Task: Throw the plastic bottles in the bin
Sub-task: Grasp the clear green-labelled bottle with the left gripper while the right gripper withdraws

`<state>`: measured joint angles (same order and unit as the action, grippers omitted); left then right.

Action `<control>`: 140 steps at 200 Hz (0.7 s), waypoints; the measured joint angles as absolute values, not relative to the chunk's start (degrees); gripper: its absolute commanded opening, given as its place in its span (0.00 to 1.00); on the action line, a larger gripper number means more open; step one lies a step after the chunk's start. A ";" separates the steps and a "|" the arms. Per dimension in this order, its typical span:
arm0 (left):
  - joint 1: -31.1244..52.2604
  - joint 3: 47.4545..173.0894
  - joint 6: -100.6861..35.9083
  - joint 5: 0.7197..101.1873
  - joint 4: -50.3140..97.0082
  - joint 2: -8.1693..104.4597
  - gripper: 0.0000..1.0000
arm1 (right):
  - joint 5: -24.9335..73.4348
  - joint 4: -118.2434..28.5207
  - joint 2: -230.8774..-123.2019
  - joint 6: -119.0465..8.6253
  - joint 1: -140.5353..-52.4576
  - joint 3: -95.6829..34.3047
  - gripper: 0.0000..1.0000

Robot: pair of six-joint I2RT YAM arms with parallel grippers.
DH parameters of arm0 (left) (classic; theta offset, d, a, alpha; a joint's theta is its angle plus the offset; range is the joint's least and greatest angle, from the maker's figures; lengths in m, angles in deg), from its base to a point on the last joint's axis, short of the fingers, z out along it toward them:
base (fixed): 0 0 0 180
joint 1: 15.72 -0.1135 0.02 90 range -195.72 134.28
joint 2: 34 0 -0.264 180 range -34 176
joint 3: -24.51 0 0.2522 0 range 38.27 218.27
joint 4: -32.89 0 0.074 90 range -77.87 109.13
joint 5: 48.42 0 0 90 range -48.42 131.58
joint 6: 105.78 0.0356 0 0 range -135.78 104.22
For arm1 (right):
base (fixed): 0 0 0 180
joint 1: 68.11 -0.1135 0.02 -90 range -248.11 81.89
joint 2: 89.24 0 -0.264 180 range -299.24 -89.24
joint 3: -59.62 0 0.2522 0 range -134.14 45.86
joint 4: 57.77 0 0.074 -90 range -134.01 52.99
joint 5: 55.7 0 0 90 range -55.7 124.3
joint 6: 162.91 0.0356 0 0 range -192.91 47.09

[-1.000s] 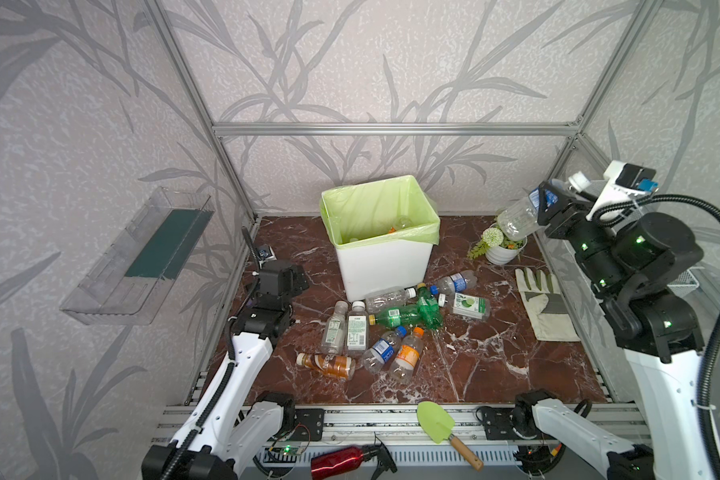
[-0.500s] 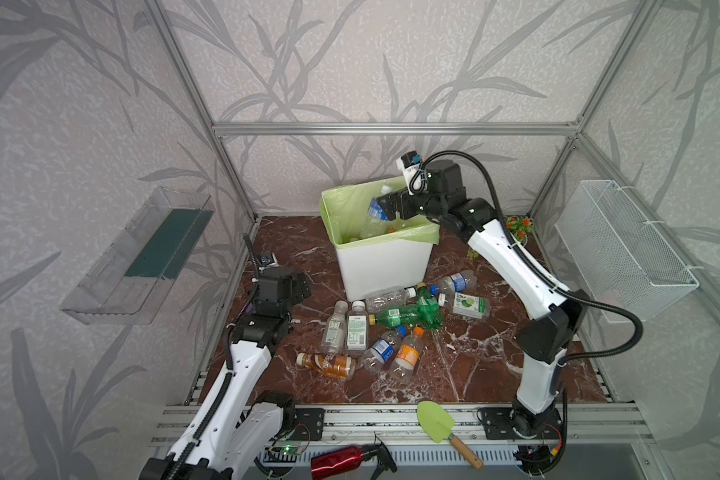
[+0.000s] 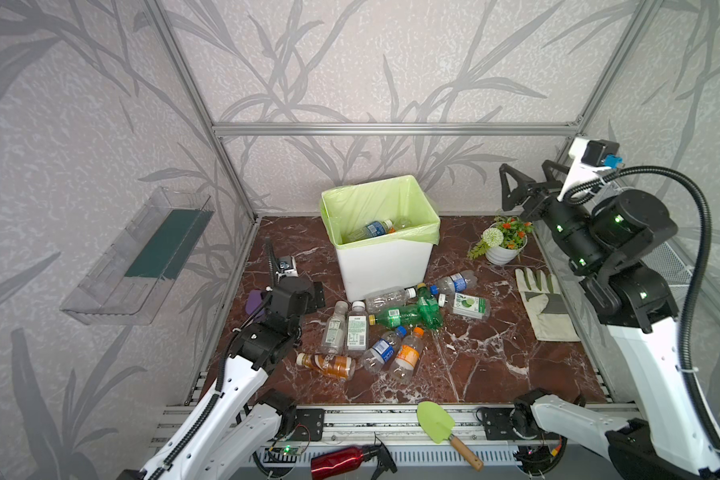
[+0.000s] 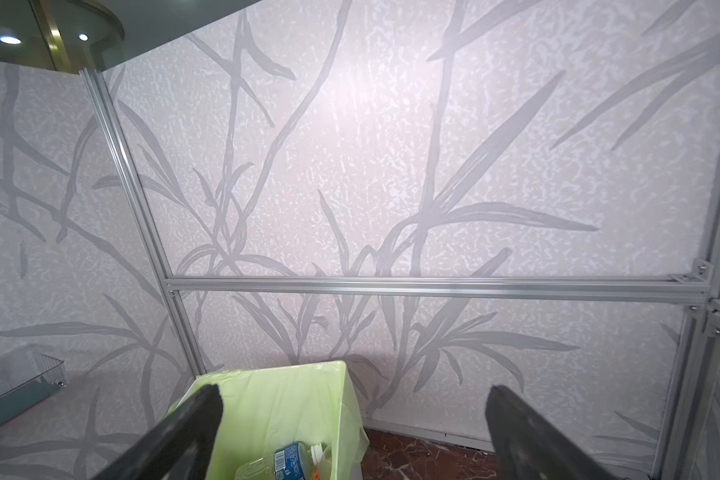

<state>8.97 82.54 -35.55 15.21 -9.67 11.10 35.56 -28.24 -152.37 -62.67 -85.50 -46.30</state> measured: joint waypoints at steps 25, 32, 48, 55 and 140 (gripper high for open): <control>12.29 82.54 -37.32 13.40 -12.51 10.14 0.99 | 33.79 -28.81 -150.36 -59.22 -79.95 -35.15 0.99; 12.77 82.54 -37.74 13.31 -13.34 9.75 0.99 | 33.53 -28.35 -150.54 -58.30 -78.68 -31.76 0.99; 13.45 82.52 -39.09 14.03 -15.26 10.03 0.99 | 32.85 -26.67 -150.43 -56.14 -76.36 -25.20 0.99; 13.71 82.52 -39.92 14.97 -16.23 10.67 0.99 | 32.63 -25.86 -150.10 -55.22 -75.53 -23.06 0.99; 20.13 78.85 -50.48 29.16 -21.14 23.21 0.91 | 32.94 -24.88 -144.64 -49.82 -71.01 -17.71 0.99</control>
